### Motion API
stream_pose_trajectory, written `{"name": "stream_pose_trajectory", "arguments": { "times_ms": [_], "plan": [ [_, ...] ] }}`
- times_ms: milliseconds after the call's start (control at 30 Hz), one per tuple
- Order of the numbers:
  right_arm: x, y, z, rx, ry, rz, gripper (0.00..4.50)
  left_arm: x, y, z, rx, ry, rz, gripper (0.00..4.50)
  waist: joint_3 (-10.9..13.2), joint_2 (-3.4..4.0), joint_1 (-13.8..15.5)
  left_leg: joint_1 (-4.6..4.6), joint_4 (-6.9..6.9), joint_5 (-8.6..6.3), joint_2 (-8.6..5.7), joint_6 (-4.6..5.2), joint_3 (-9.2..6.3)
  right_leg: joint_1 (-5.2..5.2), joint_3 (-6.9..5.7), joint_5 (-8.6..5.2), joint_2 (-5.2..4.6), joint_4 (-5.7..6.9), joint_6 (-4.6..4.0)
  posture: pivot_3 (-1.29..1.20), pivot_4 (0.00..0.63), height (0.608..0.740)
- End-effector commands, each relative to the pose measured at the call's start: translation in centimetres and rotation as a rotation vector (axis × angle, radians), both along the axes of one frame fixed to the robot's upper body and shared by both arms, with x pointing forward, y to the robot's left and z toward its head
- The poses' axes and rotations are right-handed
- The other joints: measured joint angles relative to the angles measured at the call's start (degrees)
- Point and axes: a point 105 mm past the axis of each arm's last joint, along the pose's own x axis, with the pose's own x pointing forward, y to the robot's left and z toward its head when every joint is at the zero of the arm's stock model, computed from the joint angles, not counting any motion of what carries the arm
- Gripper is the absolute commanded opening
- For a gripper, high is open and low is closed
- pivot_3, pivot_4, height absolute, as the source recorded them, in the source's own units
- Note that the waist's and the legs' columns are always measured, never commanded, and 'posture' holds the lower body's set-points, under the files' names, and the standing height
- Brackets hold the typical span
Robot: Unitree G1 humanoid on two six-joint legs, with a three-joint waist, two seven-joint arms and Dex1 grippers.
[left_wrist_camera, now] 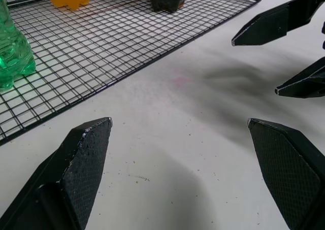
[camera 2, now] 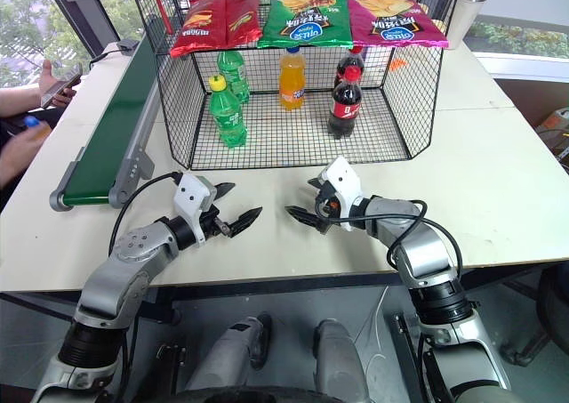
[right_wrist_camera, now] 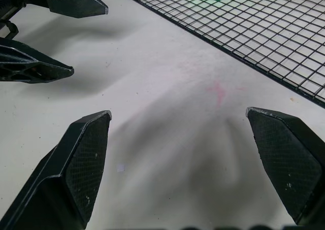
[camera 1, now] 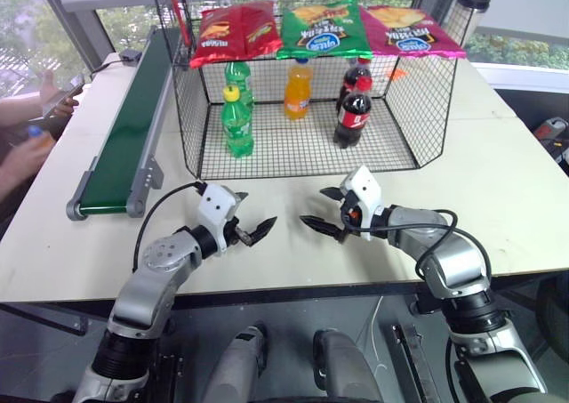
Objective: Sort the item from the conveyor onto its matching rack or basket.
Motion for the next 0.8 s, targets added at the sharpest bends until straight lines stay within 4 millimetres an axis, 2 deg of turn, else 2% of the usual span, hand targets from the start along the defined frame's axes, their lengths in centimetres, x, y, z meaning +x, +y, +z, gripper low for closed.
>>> {"name": "stream_pose_trajectory", "arguments": {
  "times_ms": [33,233,400,533,700,800],
  "plan": [
    [-0.2,0.4,1.9,0.012,-0.066,0.028,4.41,0.1,0.0,1.4,0.021,-0.071,-0.002,4.5,0.0,0.0,0.0,0.0,0.0,0.0,0.0,0.0,0.0,0.0,0.0,0.0,0.0,0.0,0.0,0.0,0.15,0.739],
    [-1.0,1.1,2.8,0.007,-0.078,0.094,4.41,0.6,2.9,3.5,0.039,-0.126,0.082,4.5,0.0,0.0,0.0,0.0,-0.01,0.0,0.01,0.0,-0.01,-0.02,0.0,-0.01,0.01,0.0,0.01,0.0,0.15,0.739],
    [-2.3,2.1,4.9,0.016,-0.113,0.189,4.41,1.0,6.7,6.0,0.003,-0.153,0.219,4.5,0.0,0.0,-0.1,-0.01,-0.01,-0.01,0.02,-0.01,-0.02,-0.03,0.0,-0.13,0.0,0.0,0.21,0.0,0.15,0.739],
    [-3.0,3.1,7.0,0.03,-0.162,0.265,4.41,0.5,9.8,8.6,-0.058,-0.166,0.319,4.5,0.0,0.0,-0.1,-0.02,-0.01,-0.01,0.02,-0.01,-0.03,-0.03,-0.01,-0.14,0.0,0.0,0.22,0.0,0.15,0.739],
    [-3.0,4.2,8.5,0.056,-0.209,0.299,4.41,0.1,12.6,9.8,-0.096,-0.165,0.419,4.5,0.0,0.0,0.0,-0.02,-0.01,-0.01,0.01,-0.01,-0.03,-0.03,-0.01,-0.13,0.0,-0.01,0.2,0.0,0.15,0.739],
    [-2.4,4.6,9.2,0.1,-0.233,0.272,4.41,-0.1,14.5,9.9,-0.091,-0.174,0.494,4.5,0.0,-0.01,-0.1,-0.02,-0.01,-0.01,0.01,-0.01,-0.03,-0.03,-0.01,-0.03,0.0,-0.01,0.04,0.0,0.15,0.739]
  ]
}}
